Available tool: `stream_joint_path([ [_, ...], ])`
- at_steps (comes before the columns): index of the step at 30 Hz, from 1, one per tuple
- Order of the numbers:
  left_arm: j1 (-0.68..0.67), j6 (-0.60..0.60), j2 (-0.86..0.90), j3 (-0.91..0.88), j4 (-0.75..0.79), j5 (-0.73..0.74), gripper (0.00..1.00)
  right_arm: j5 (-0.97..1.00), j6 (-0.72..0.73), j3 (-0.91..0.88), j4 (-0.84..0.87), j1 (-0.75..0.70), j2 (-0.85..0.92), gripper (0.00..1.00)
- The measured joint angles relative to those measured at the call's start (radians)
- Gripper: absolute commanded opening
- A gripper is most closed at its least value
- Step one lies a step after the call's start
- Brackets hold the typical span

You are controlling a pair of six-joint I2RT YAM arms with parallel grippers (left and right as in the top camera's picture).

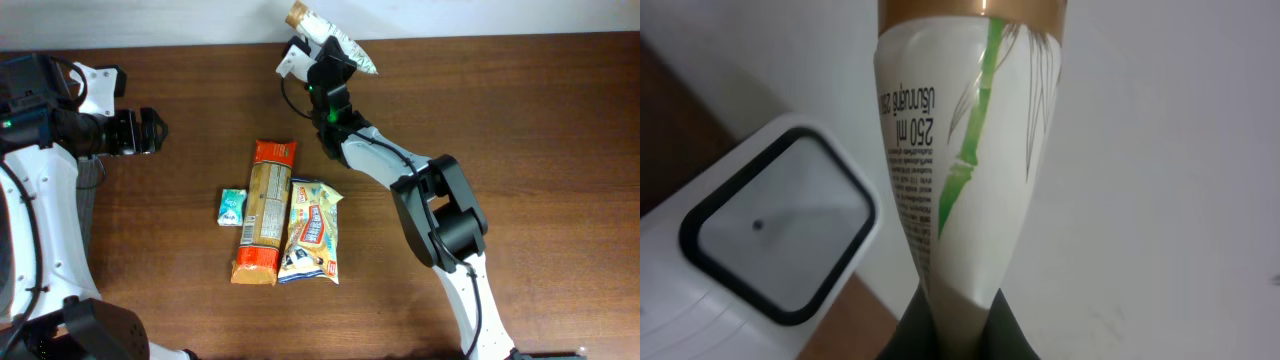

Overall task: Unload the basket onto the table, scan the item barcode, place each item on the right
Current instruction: 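Lift the white tube toward the scanner and hold it over it, then set the white tube down at the right side of the table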

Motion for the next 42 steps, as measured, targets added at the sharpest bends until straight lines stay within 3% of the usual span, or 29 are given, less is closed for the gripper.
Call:
stream_joint_path([
  [10,0.000,0.000,0.000,0.000,0.000,0.000,0.99,-0.068,-0.016,0.001,-0.167,-0.045,0.032,0.04],
  [14,0.000,0.000,0.000,0.000,0.000,0.000,0.99,-0.063,-0.023,0.002,-0.053,-0.042,0.032,0.04],
  [22,0.000,0.000,0.000,0.000,0.000,0.000,0.99,-0.063,-0.018,0.002,-0.088,-0.039,0.022,0.04],
  [25,0.000,0.000,0.000,0.000,-0.002,0.000,0.99,-0.071,0.090,0.002,-0.232,-0.039,-0.042,0.04],
  [28,0.000,0.000,0.000,0.000,0.000,0.000,0.99,-0.085,0.288,0.007,-0.419,-0.039,-0.207,0.04],
  [32,0.000,0.000,0.000,0.000,0.000,0.001,0.99,-0.265,0.603,0.010,-0.983,-0.054,-0.537,0.04],
  [35,0.000,0.000,0.000,0.000,-0.001,0.000,0.99,-0.468,0.743,0.017,-1.354,-0.116,-0.693,0.04],
  [38,0.000,0.000,0.000,0.000,0.000,0.000,0.99,-0.563,0.861,0.009,-1.665,-0.240,-0.720,0.04],
  [42,0.000,0.000,0.000,0.000,0.000,0.000,0.99,-0.567,0.917,-0.117,-1.688,-0.433,-0.647,0.04],
])
